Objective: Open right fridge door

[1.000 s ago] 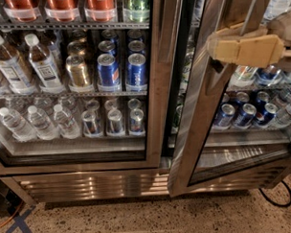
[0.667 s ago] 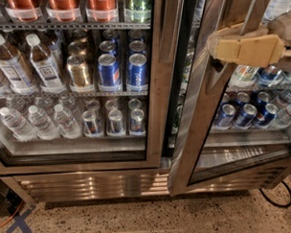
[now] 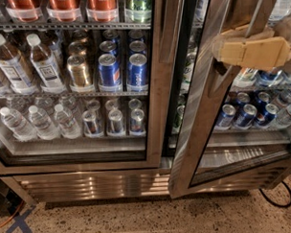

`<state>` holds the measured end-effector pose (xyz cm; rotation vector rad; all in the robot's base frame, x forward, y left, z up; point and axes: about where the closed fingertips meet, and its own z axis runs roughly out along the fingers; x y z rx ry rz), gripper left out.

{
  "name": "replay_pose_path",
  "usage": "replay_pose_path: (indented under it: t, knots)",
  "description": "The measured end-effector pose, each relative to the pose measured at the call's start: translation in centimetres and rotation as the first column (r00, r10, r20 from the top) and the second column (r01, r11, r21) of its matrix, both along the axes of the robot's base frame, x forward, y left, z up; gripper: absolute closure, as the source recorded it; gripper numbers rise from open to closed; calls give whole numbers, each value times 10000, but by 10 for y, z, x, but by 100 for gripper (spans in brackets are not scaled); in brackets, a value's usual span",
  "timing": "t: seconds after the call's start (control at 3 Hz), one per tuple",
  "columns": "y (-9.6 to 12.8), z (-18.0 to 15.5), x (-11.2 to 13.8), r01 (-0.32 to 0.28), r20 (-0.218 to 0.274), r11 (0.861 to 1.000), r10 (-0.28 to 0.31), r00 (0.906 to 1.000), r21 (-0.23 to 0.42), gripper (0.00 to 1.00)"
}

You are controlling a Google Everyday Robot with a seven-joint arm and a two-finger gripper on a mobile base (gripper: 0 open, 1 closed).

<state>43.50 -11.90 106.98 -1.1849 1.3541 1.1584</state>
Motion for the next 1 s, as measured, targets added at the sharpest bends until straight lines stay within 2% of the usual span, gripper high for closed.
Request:
replay_pose_path:
  t: [1.0]
  knots:
    - [-8,2,-22,190,-40,9998,-190,9998,-31,100]
